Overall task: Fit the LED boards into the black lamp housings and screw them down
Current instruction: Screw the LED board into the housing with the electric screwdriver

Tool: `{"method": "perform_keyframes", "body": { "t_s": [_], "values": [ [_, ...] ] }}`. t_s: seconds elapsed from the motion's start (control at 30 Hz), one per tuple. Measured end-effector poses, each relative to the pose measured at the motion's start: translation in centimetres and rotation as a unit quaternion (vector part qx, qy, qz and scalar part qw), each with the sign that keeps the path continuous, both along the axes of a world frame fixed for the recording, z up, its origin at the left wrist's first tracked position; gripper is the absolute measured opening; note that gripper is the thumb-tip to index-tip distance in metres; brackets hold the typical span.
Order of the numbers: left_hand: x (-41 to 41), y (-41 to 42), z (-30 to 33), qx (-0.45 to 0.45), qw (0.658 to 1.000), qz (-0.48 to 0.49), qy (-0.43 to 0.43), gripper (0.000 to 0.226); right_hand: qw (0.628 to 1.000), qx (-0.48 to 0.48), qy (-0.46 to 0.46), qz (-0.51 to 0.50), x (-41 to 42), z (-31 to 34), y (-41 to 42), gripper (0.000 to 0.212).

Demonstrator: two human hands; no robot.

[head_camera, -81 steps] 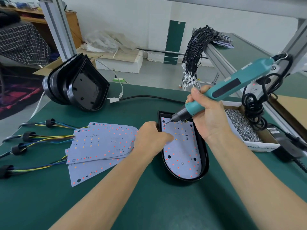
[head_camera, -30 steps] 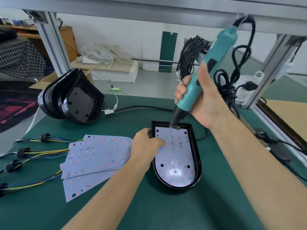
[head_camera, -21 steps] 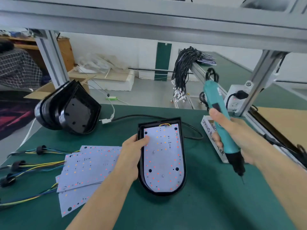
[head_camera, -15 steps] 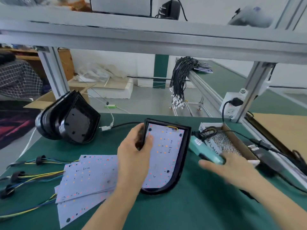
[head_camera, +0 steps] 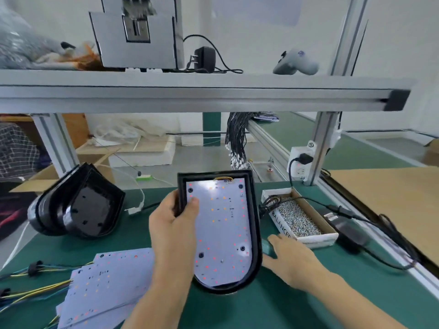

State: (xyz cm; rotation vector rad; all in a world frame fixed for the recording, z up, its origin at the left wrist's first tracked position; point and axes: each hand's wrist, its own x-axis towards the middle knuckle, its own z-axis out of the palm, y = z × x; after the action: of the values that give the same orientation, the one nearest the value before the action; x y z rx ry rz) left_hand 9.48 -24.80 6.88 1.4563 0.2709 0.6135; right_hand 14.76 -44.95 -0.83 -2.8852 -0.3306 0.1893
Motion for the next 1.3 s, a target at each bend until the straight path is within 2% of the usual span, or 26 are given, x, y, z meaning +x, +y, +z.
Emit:
{"method": "perform_keyframes", "body": {
  "t_s": [0.13,0.23,0.3,0.33,0.37,0.4,0.43,0.47,0.5,0.53,0.63,0.67,0.73,0.8,0.83,0.87,0.93,0.97,1.0,1.03,1.07,1.1,1.13,1.23,1.27,1.3],
  "values": [
    [0.3,2.2,1.8,-0.191,0.981,-0.032,0.010,0.017,0.993,0.112,-0.004,-0.034,0.5,-0.3,-0.9,0.048],
    [0.8,4.4,3.5,-0.231,0.972,-0.040,0.008,0.021,0.996,0.075,-0.009,-0.042,0.6,-0.7,-1.3,0.046],
    [0.9,4.8,4.2,-0.242,0.967,-0.075,0.013,0.016,0.999,0.031,-0.013,-0.041,0.4,-0.4,-0.8,0.040],
    [0.9,4.6,4.3,-0.241,0.966,-0.090,0.022,0.013,0.998,0.041,-0.016,-0.037,0.4,0.2,-0.4,0.038],
    [0.9,4.2,4.2,-0.236,0.966,-0.100,0.034,0.011,0.993,0.113,-0.008,-0.042,0.2,1.2,-0.1,0.038],
    [1.0,3.7,3.9,-0.227,0.967,-0.108,0.040,0.010,0.969,0.240,0.028,-0.055,-0.1,2.5,0.3,0.041],
    [1.0,2.9,3.6,-0.221,0.968,-0.114,0.042,0.009,0.916,0.388,0.092,-0.051,-0.6,4.0,0.7,0.048],
    [1.0,1.9,3.2,-0.214,0.968,-0.120,0.042,0.010,0.842,0.517,0.154,-0.011,-1.1,5.4,1.1,0.054],
    [1.1,0.9,2.7,-0.204,0.970,-0.122,0.042,0.011,0.785,0.589,0.189,0.033,-1.7,6.6,1.5,0.057],
    [1.2,-0.1,2.2,-0.194,0.973,-0.117,0.041,0.011,0.753,0.624,0.201,0.061,-2.5,7.4,2.0,0.055],
    [1.8,-1.7,1.1,-0.211,0.965,-0.155,0.010,0.010,0.736,0.660,0.153,0.014,-4.0,8.9,2.8,0.033],
    [1.8,-1.5,0.8,-0.225,0.954,-0.197,-0.004,0.023,0.724,0.676,0.140,-0.018,-3.9,9.2,2.3,0.026],
    [2.9,-1.4,1.1,-0.201,0.949,-0.243,-0.019,0.053,0.669,0.722,0.172,-0.043,-3.7,10.3,0.9,0.019],
    [4.2,-1.8,0.9,-0.105,0.958,-0.266,0.005,0.094,0.603,0.772,0.200,-0.031,-3.5,11.7,-0.5,0.021],
    [4.6,-2.2,0.0,-0.028,0.948,-0.317,0.017,0.111,0.566,0.798,0.203,-0.025,-3.4,12.4,-1.0,0.022],
    [4.3,-2.8,-1.2,0.068,0.916,-0.394,0.028,0.108,0.534,0.820,0.202,-0.022,-3.2,13.1,-1.4,0.022],
    [3.1,-4.3,-3.1,0.220,0.815,-0.533,0.065,0.073,0.500,0.846,0.181,-0.040,-2.7,14.2,-2.1,0.020],
    [2.8,-4.7,-3.6,0.228,0.784,-0.570,0.086,0.058,0.490,0.853,0.169,-0.056,-2.4,14.5,-2.6,0.018],
    [2.1,-4.7,-4.0,0.207,0.756,-0.612,0.112,0.052,0.481,0.859,0.159,-0.074,-2.0,14.8,-3.2,0.017],
    [2.5,-4.6,-4.0,0.176,0.732,-0.646,0.128,0.057,0.484,0.858,0.150,-0.089,-1.7,15.0,-3.9,0.018],
    [2.5,-3.9,-3.9,0.140,0.715,-0.671,0.141,0.066,0.504,0.846,0.134,-0.107,-1.2,14.9,-4.8,0.018],
    [2.7,-3.1,-3.5,0.125,0.694,-0.692,0.151,0.067,0.540,0.825,0.110,-0.127,-0.8,14.7,-5.7,0.018],
    [3.0,-2.2,-3.1,0.144,0.685,-0.696,0.158,0.057,0.583,0.794,0.076,-0.152,-0.4,14.4,-6.7,0.019],
    [5.0,0.6,-2.7,0.343,0.711,-0.584,0.188,0.008,0.703,0.681,-0.027,-0.205,0.2,13.3,-9.4,0.026],
    [5.7,1.3,-2.2,0.419,0.716,-0.522,0.197,0.007,0.739,0.639,-0.040,-0.208,0.2,12.8,-10.1,0.024],
    [6.4,1.8,-1.7,0.477,0.725,-0.458,0.192,0.018,0.773,0.597,-0.042,-0.210,0.0,12.3,-10.5,0.020]
  ]
}}
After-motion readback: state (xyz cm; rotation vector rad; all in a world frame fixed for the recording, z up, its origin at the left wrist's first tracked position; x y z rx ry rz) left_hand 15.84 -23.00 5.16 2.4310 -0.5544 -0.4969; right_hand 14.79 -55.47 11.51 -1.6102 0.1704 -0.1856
